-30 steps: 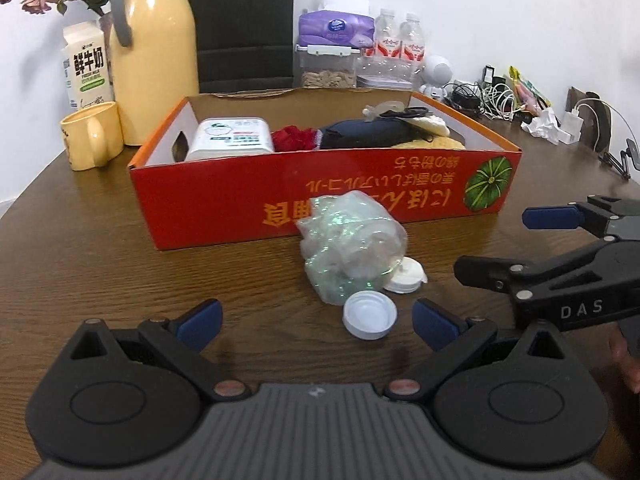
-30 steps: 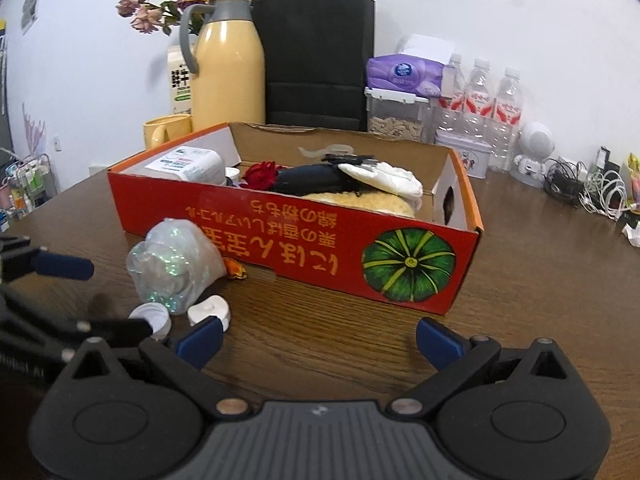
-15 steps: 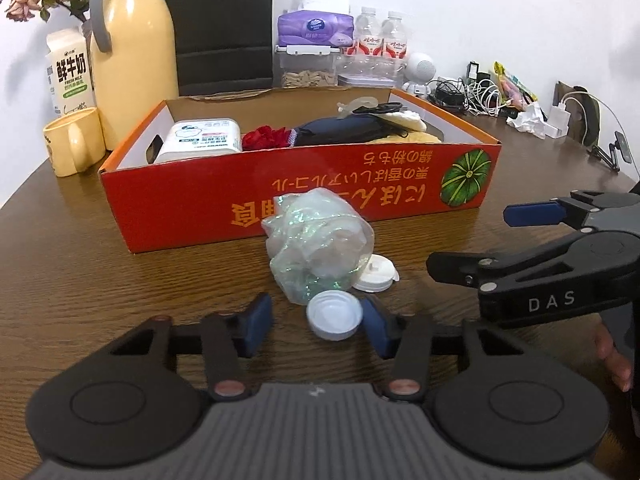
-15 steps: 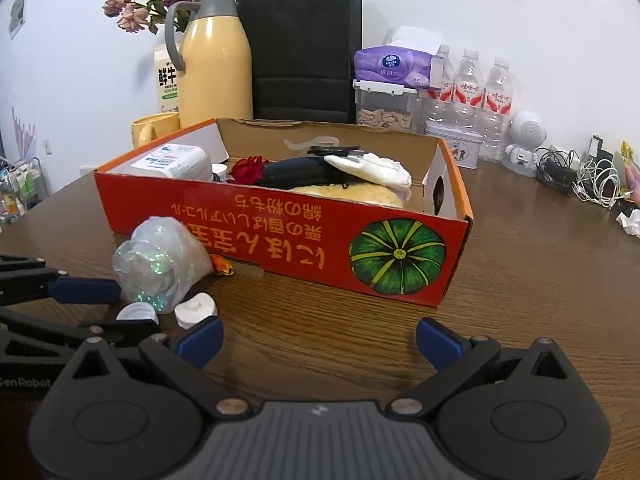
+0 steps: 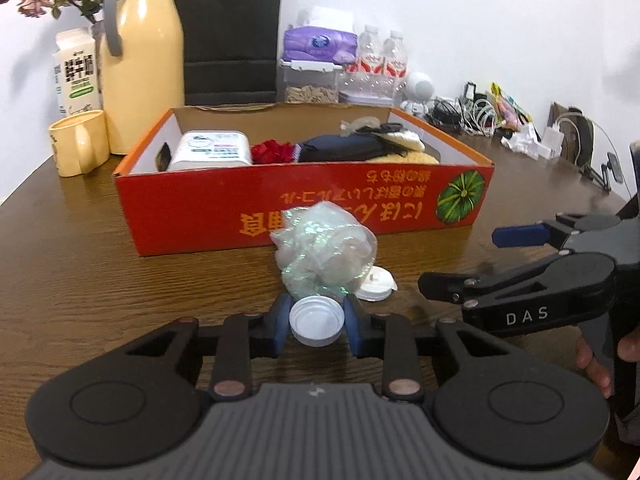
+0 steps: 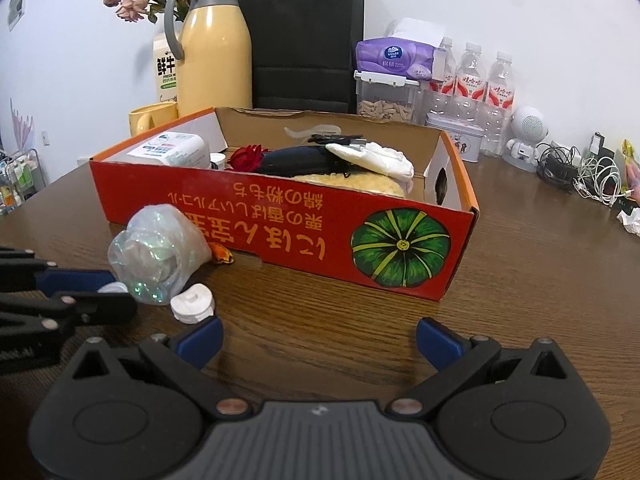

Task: Organize objects
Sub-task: 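Grasp a white bottle cap on the table with the left gripper, then grasp another white cap beside the plastic bag with the right gripper, then carry both white caps up over the open cardboard box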

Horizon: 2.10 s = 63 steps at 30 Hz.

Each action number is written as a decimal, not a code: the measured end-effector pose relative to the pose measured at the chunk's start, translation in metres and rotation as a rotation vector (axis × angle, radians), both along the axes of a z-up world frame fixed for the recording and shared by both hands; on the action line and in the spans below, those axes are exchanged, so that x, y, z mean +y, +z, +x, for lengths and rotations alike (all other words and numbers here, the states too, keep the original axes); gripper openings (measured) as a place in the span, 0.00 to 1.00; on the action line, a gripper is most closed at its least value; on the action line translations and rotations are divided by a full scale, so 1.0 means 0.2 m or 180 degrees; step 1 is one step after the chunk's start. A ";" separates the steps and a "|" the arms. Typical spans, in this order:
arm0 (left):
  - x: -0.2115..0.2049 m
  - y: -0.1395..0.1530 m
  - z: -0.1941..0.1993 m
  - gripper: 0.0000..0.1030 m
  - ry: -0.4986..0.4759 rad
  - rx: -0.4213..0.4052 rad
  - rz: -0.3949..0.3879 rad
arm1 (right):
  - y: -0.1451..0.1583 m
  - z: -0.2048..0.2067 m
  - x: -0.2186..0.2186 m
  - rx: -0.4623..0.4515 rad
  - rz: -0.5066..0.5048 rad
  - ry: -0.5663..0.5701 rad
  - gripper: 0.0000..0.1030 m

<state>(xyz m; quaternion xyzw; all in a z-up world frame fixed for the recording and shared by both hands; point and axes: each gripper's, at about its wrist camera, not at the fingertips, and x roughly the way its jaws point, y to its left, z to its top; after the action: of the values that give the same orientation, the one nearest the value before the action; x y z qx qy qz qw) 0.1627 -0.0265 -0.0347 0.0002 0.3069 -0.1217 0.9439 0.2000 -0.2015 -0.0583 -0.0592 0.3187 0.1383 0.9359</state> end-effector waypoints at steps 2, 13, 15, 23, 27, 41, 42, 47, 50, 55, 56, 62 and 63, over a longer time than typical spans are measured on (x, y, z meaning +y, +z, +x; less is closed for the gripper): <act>0.03 0.00 0.00 0.28 0.0041 0.0004 -0.0029 | 0.00 0.00 0.01 -0.0001 0.0000 0.0018 1.00; 0.20 0.01 0.01 0.28 0.0338 0.0004 -0.0210 | 0.01 -0.03 0.11 -0.0046 -0.0054 0.0428 0.98; 0.22 0.01 0.01 0.28 0.0365 0.0003 -0.0249 | 0.01 -0.03 0.15 -0.0037 -0.0070 0.0533 0.94; 0.24 0.00 0.01 0.28 0.0367 0.0017 -0.0327 | 0.02 0.01 0.23 0.0043 0.0029 0.0717 0.58; 0.24 0.00 0.02 0.28 0.0376 0.0028 -0.0346 | 0.02 0.00 0.24 0.0039 0.0094 0.0806 0.37; 0.23 0.02 0.00 0.28 0.0414 -0.0053 -0.0310 | 0.04 -0.08 0.23 -0.0110 0.0137 0.0786 0.26; 0.23 0.02 0.00 0.28 0.0420 -0.0073 -0.0297 | 0.05 -0.08 0.22 -0.0127 0.0146 0.0764 0.26; 0.21 0.12 -0.02 0.28 0.0393 -0.0265 -0.0240 | 0.12 -0.10 0.18 -0.0267 0.0202 0.0703 0.26; 0.20 0.21 0.00 0.28 0.0370 -0.0436 -0.0199 | 0.19 -0.09 0.15 -0.0392 0.0217 0.0677 0.26; 0.14 0.36 0.09 0.28 0.0318 -0.0718 -0.0127 | 0.33 -0.03 0.12 -0.0680 0.0213 0.0588 0.26; 0.13 0.38 0.11 0.28 0.0312 -0.0755 -0.0130 | 0.36 -0.01 0.11 -0.0742 0.0218 0.0558 0.26; 0.05 0.49 0.31 0.28 0.0344 -0.0896 -0.0219 | 0.50 0.18 0.08 -0.0964 0.0288 0.0302 0.26; 0.04 0.49 0.35 0.28 0.0361 -0.0903 -0.0236 | 0.51 0.22 0.08 -0.0976 0.0315 0.0256 0.26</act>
<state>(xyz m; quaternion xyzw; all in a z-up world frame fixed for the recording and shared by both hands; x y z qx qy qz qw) 0.2318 -0.0182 0.0641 -0.0347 0.1653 -0.0782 0.9825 0.2439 -0.1857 0.0429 -0.0461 0.1624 0.1805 0.9690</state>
